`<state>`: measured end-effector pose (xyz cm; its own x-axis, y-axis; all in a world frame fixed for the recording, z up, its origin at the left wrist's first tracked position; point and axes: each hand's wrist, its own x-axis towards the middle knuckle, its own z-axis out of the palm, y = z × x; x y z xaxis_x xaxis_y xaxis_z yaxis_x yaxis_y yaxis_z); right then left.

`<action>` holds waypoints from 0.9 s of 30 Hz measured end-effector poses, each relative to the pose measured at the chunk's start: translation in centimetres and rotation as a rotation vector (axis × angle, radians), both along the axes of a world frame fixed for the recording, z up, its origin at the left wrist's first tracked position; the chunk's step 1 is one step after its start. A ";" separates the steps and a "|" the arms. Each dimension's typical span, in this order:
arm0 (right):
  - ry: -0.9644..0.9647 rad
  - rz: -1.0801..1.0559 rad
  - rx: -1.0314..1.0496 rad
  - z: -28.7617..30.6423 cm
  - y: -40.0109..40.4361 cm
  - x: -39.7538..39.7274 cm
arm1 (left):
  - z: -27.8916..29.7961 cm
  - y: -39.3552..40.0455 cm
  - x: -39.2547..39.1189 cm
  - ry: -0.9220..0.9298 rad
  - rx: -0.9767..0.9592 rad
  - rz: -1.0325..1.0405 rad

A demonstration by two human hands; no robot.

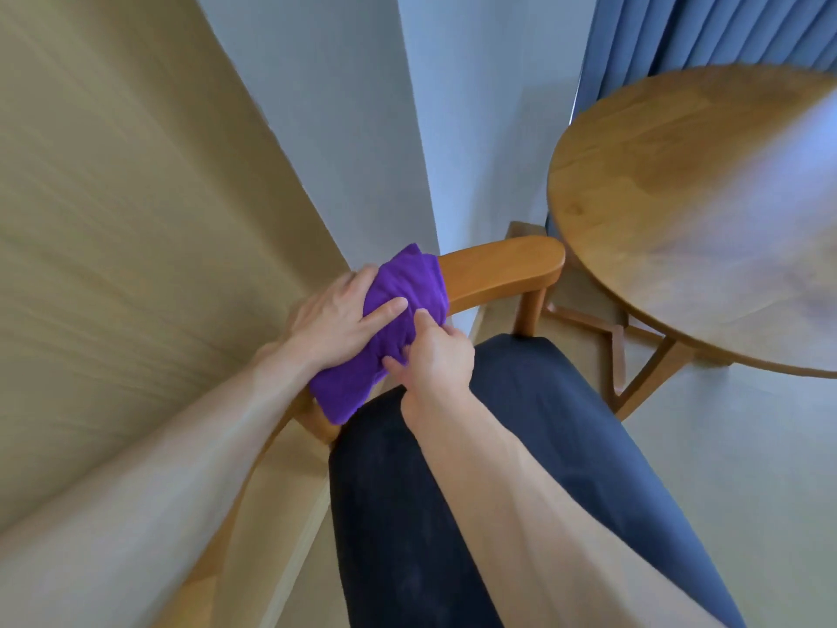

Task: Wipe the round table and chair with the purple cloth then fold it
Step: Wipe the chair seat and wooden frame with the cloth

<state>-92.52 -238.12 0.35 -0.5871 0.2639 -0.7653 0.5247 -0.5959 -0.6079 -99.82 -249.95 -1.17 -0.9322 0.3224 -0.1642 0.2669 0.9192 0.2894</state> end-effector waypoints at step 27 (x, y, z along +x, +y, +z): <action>-0.023 -0.167 0.215 -2.4 0.3 -3.2 | 0.9 4.8 -4.3 -0.138 0.040 -0.180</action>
<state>-95.76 -237.84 -2.06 -0.5046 0.5137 -0.6939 0.4449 -0.5340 -0.7189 -104.16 -245.15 -0.27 -0.8289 0.4901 -0.2699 0.3806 0.8475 0.3699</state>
